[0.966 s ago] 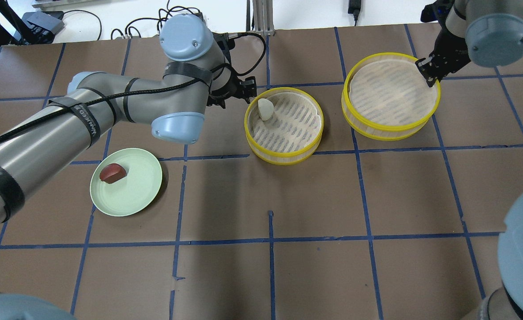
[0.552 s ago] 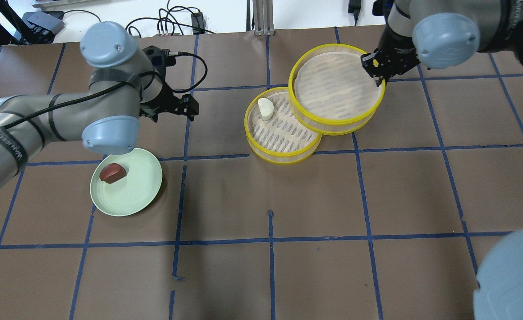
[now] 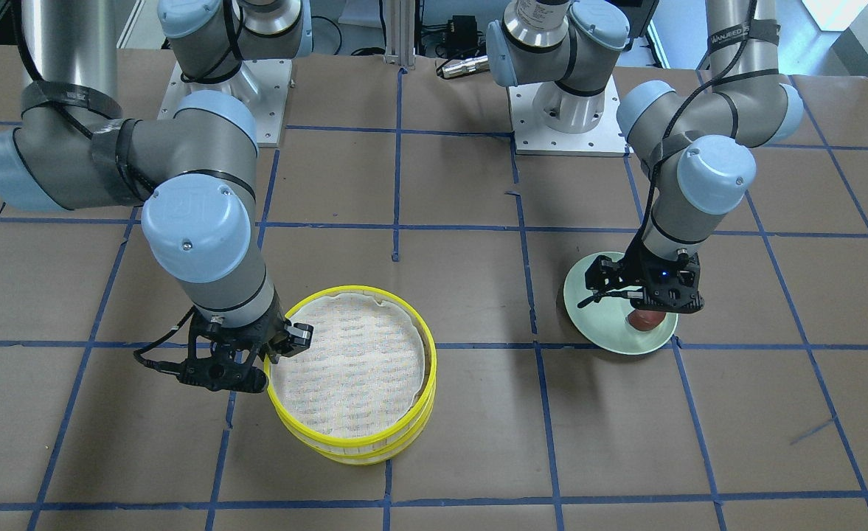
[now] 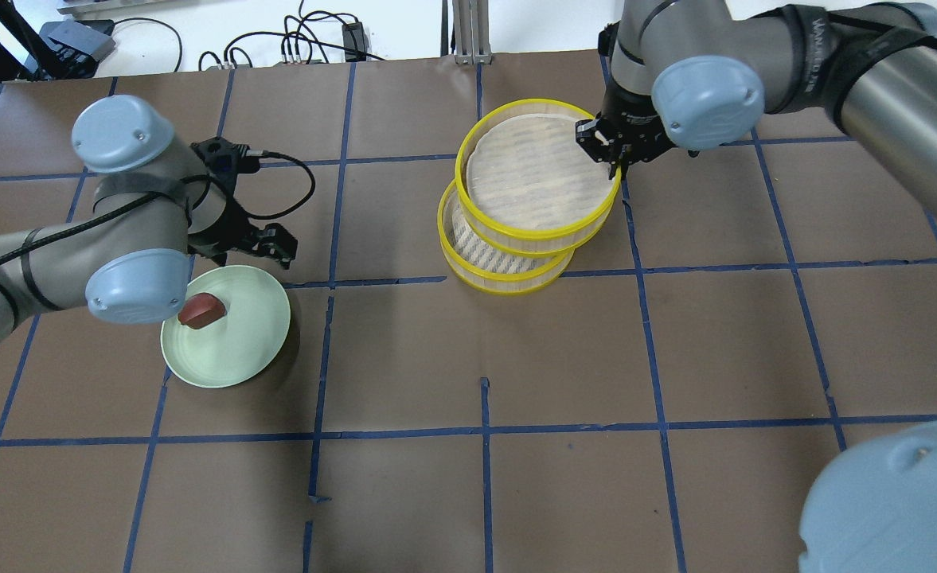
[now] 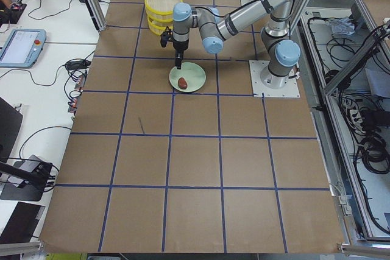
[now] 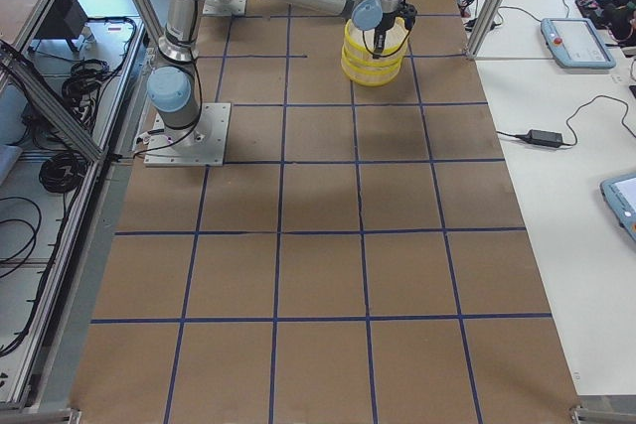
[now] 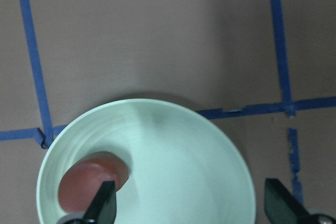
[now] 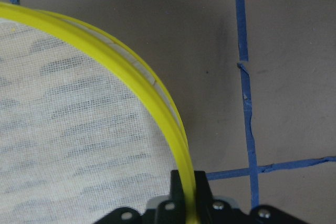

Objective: Place buns in different layers of steamer
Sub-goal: 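Restack the top tier with the right gripper while the left returns to the plate, then grasp the brown bun on the green plate with the left gripper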

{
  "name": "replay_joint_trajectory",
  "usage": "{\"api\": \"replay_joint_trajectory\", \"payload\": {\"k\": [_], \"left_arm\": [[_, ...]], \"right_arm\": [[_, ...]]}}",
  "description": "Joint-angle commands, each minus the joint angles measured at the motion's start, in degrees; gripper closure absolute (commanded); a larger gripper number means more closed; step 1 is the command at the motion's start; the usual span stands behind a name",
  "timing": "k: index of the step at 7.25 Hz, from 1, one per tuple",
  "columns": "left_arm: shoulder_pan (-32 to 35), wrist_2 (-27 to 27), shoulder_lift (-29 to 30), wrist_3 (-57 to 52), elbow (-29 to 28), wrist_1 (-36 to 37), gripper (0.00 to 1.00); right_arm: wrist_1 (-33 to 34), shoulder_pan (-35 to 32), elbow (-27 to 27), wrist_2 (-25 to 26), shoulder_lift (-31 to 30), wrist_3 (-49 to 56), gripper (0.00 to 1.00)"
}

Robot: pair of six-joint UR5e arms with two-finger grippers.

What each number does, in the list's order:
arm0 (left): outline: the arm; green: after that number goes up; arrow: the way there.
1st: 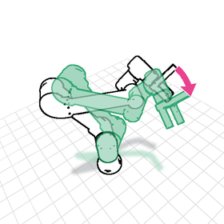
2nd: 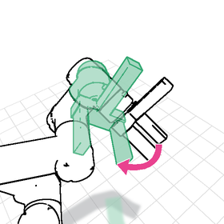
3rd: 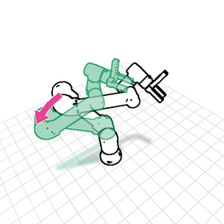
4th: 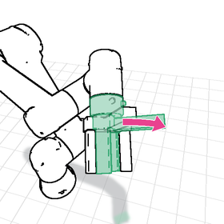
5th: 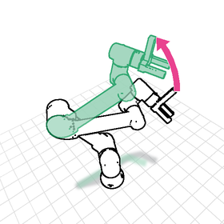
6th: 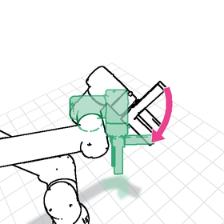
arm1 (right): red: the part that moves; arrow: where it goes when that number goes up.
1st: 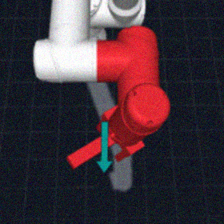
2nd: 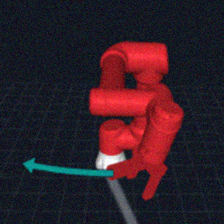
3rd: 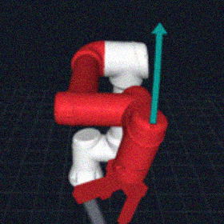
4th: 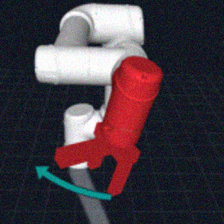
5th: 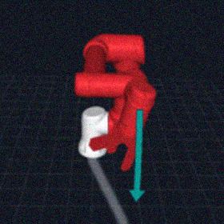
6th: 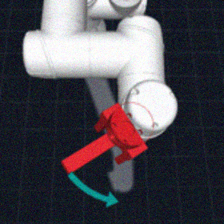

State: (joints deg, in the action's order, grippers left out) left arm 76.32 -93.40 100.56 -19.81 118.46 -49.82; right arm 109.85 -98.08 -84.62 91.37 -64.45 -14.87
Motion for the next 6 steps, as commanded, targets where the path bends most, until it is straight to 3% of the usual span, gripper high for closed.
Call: {"api": "replay_joint_trajectory", "payload": {"k": [1,5,6], "left_arm": [[-1.08,-4.76,1.83,-0.94,0.90,0.07,0.02],[-1.34,-5.30,4.65,-1.55,0.28,0.68,0.21],[-1.43,-5.74,4.74,-1.90,0.20,0.68,0.35]], "right_arm": [[-0.60,-0.53,1.30,-0.05,2.13,-2.25,0.92],[-0.43,-0.45,-1.14,0.21,1.61,-1.83,0.91],[-0.34,-0.44,-1.86,0.21,0.74,-1.83,0.91]]}}
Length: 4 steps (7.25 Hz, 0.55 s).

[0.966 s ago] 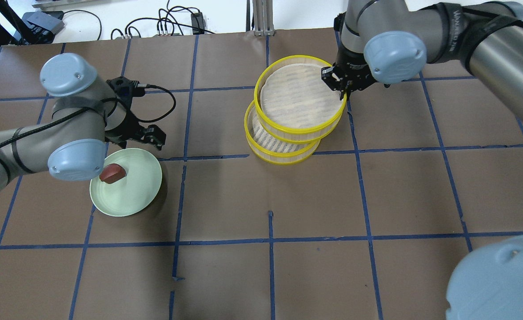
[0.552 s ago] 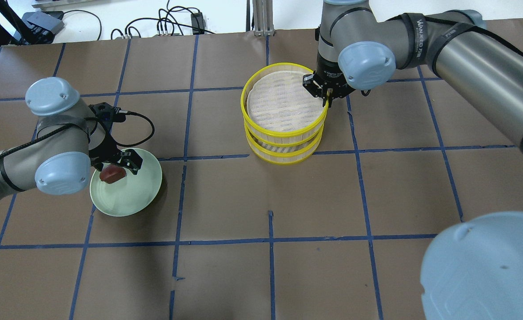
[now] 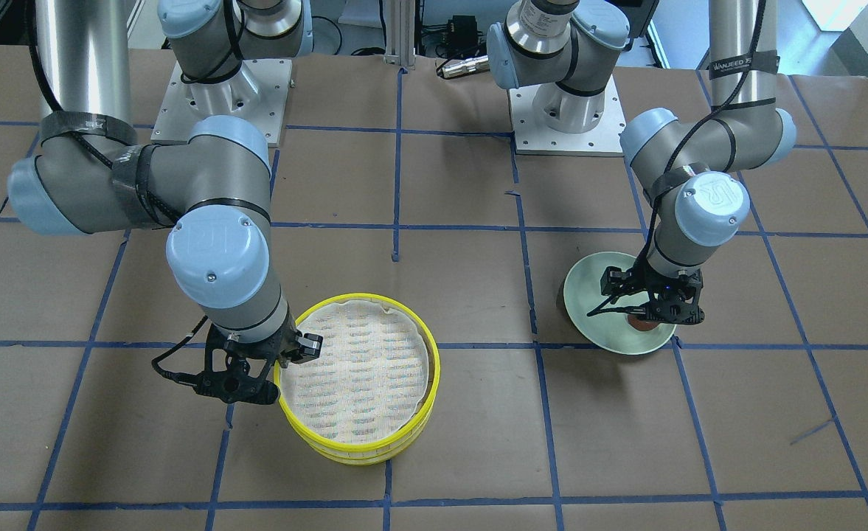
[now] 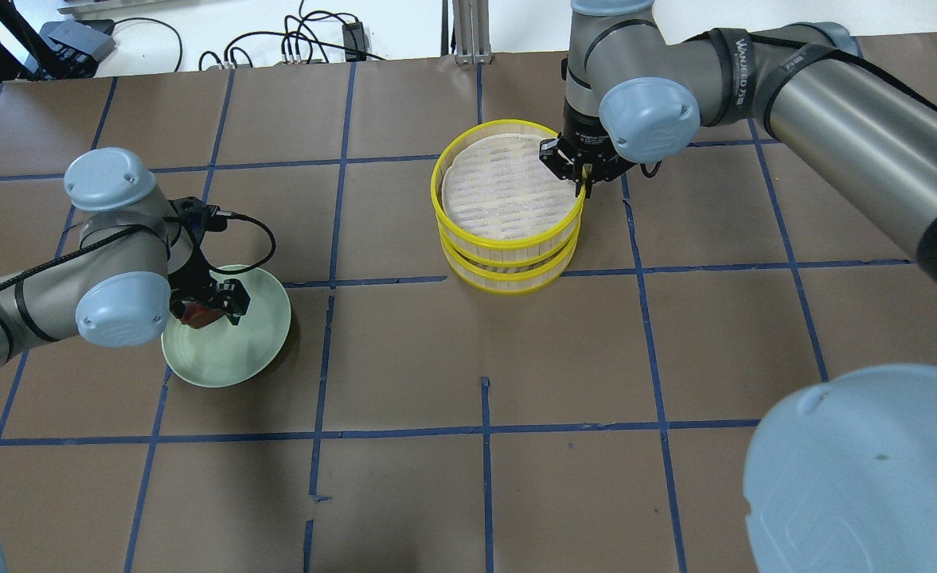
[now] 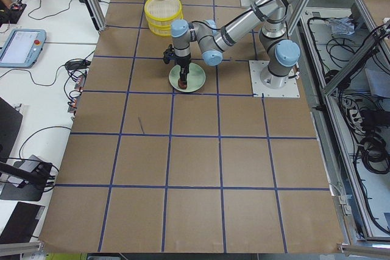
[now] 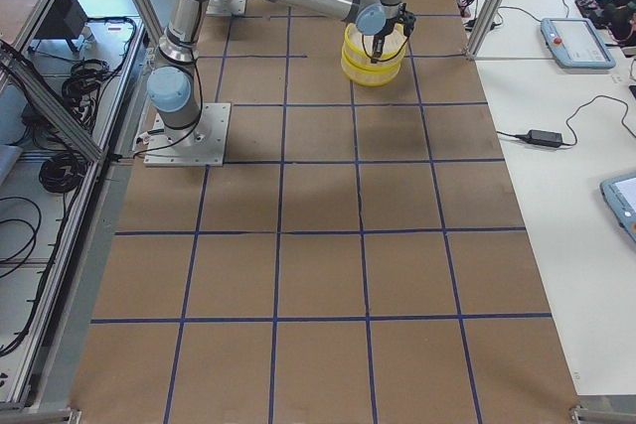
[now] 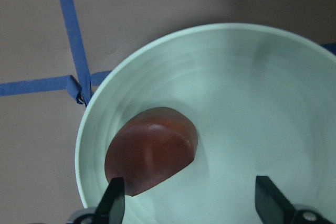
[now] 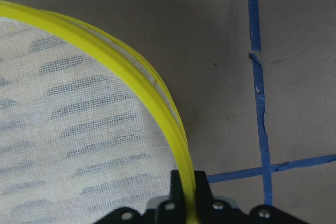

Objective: Place buns in different layers of steamer
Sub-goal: 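Grasp the brown bun on the green plate with the left gripper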

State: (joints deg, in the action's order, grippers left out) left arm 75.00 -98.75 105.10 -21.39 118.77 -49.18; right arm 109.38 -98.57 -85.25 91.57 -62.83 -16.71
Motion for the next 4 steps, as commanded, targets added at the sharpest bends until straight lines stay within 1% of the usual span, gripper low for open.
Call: {"api": "replay_joint_trajectory", "payload": {"k": [1,3,4], "left_arm": [[-0.11,-2.82,0.37,-1.02,-0.21,0.05,0.57],[-0.11,-3.64,0.37,-3.13,-0.30,0.84,0.84],[-0.20,-3.64,0.37,-3.05,-0.30,1.71,0.94]], "right_arm": [[0.04,0.04,-1.23,0.02,-1.16,0.01,0.91],[0.48,0.04,-1.40,-0.07,-1.16,-0.16,0.88],[0.57,0.04,-1.49,-0.07,-1.07,-0.17,0.77]]}}
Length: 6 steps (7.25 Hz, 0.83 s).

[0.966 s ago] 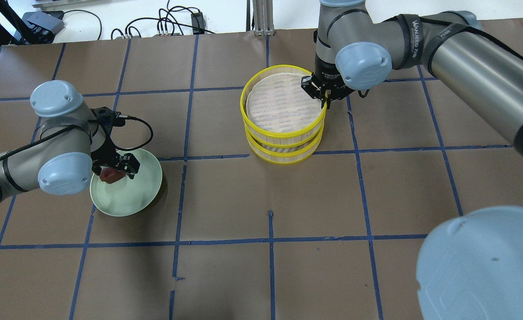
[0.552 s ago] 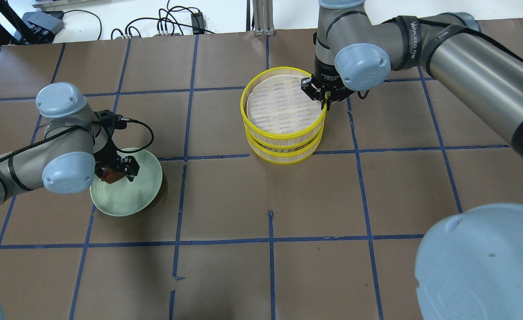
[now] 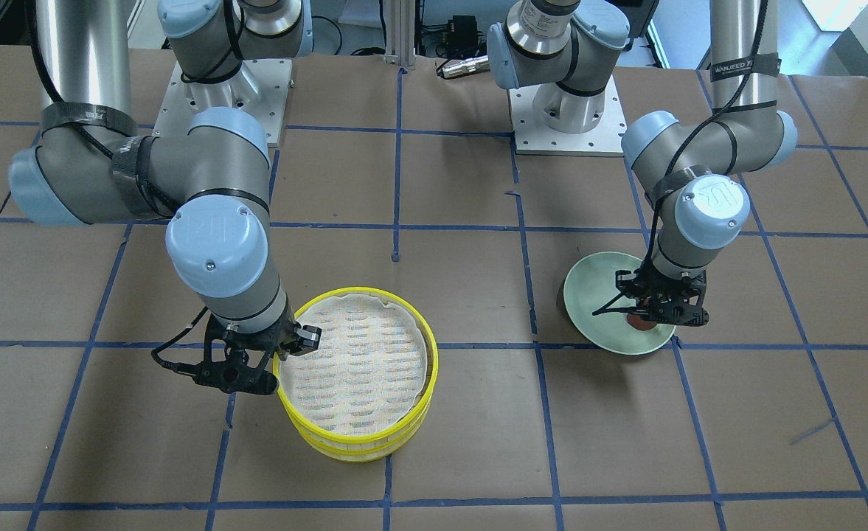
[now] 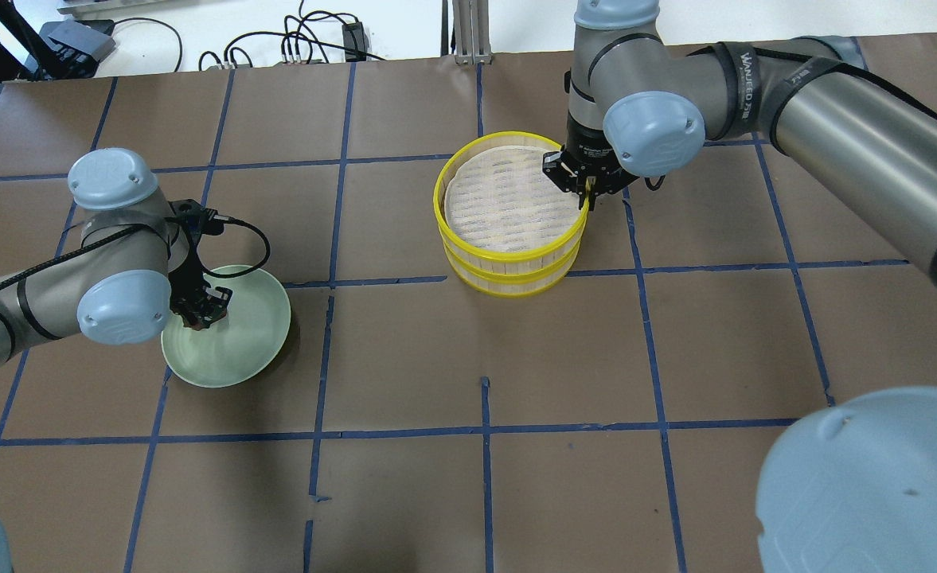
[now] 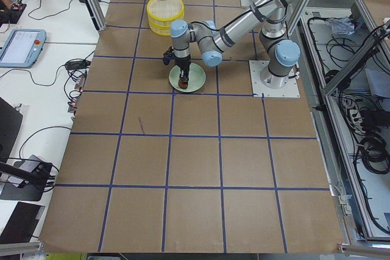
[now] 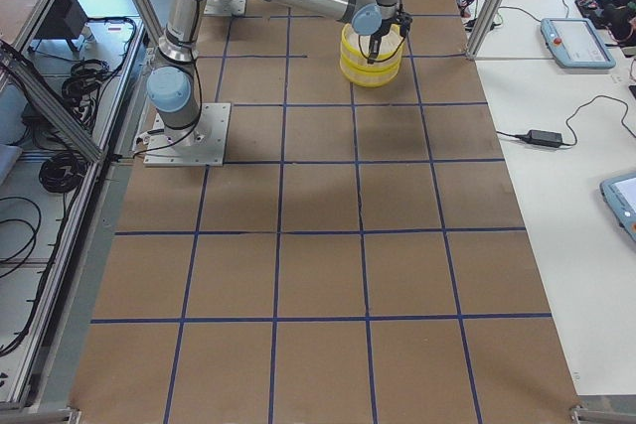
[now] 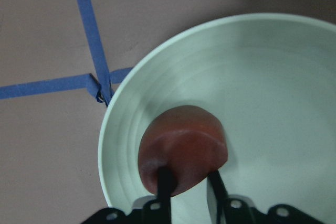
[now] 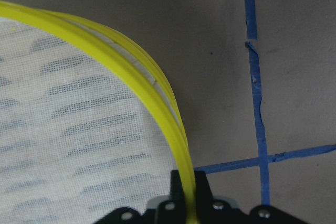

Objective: Place buns in different layers of steamer
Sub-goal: 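Grasp the brown bun on the green plate with the left gripper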

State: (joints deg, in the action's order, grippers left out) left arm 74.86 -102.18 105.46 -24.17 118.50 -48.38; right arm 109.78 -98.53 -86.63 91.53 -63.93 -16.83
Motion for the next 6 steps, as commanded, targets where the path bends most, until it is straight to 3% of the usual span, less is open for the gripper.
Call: {"api": "replay_joint_trajectory", "payload": {"k": [1,3,5,6], "left_arm": [[0.02,-0.21,-0.34,-0.27,-0.20,1.52,0.98],[1.59,2.75,-3.23,3.57,-2.82,1.54,0.98],[5.01,8.56,-7.44,10.25,-3.72,-0.05,0.97],[8.34,12.40,-8.85,16.54,-4.94,-0.66,0.96]], "right_arm": [[0.09,0.00,-0.12,-0.12,0.03,-0.21,0.58],[0.35,0.00,0.14,-0.12,0.03,0.05,0.20],[-1.39,1.92,3.73,-0.12,-2.67,4.93,0.15],[-6.98,4.54,4.18,-0.73,-6.70,8.01,0.15]]}}
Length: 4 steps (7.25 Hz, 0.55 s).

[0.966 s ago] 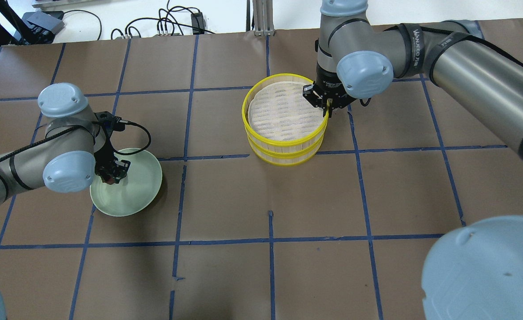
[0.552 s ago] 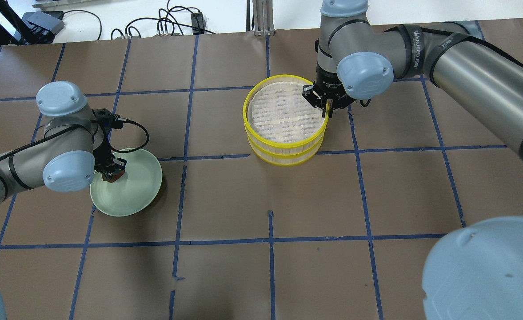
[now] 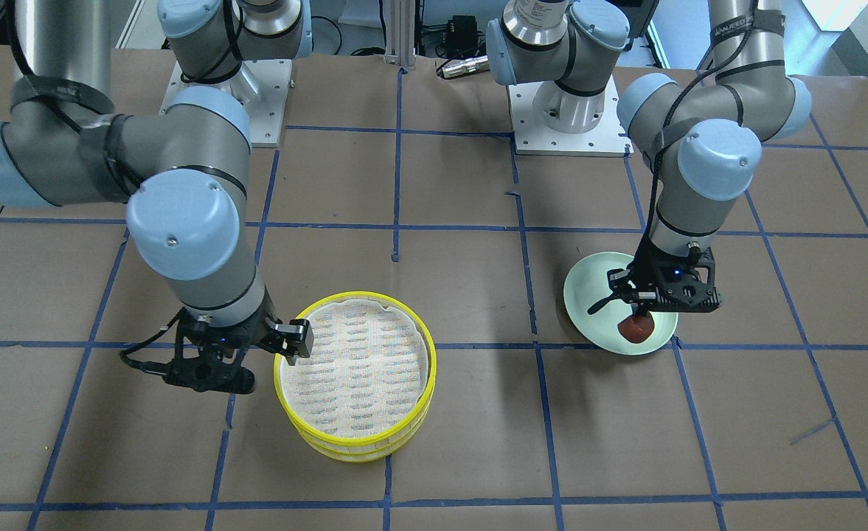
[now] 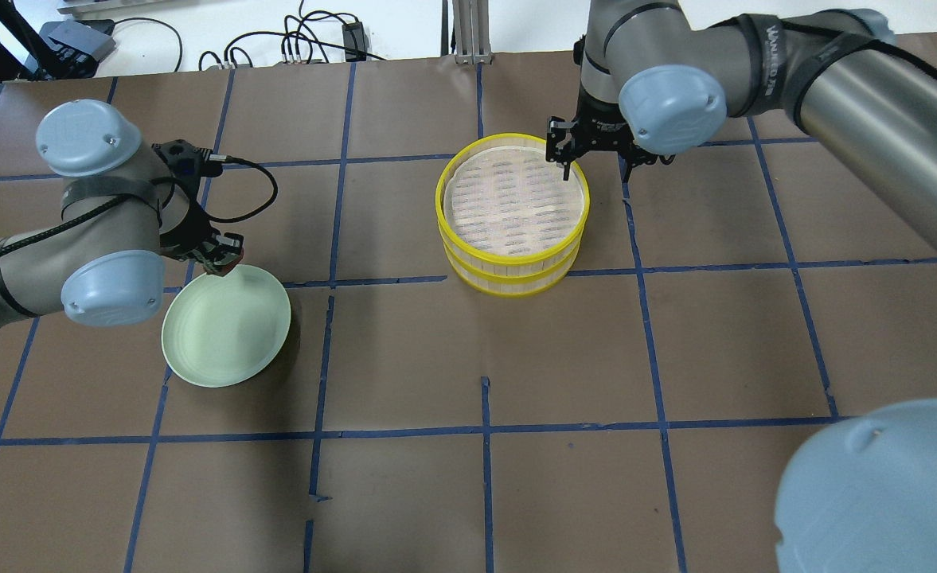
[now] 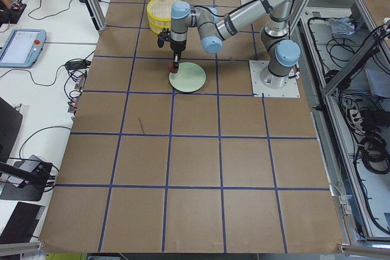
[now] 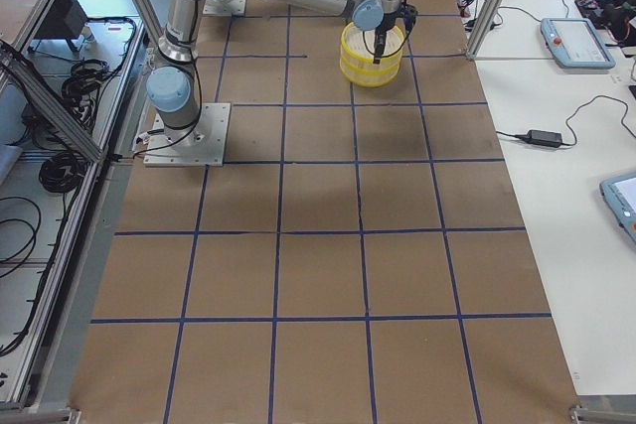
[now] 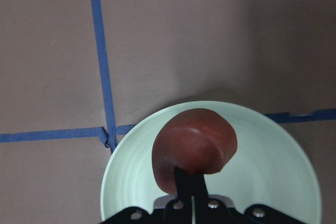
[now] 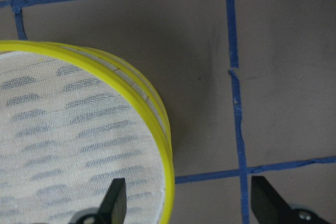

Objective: Place buns in different layers of steamer
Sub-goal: 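Carry the brown bun onto the top tier while the right gripper rises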

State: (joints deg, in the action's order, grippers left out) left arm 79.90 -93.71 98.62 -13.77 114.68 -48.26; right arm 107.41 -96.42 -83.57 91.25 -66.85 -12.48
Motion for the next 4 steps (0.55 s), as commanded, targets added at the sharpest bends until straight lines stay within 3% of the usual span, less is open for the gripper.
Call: {"api": "replay_joint_trajectory", "payload": {"k": [1,2,3,4], "left_arm": [[8.21,5.80,-1.85,17.44,-5.39,-3.21,0.96],[14.00,8.43,-0.90,29.82,-11.96,-8.46,0.96],[18.58,10.98,1.20,39.25,-17.77,-9.99,0.96],[21.85,13.62,4.18,47.61,-22.18,-9.22,0.96]], "right_arm": [[-10.06,5.77,1.65,-0.55,-7.99,7.26,0.12],[-15.25,7.89,1.66,-0.72,-13.42,11.56,0.06],[-20.26,8.78,1.66,-0.81,-17.65,12.82,0.06],[-21.01,7.75,1.57,-0.90,-19.44,12.57,0.05]]}}
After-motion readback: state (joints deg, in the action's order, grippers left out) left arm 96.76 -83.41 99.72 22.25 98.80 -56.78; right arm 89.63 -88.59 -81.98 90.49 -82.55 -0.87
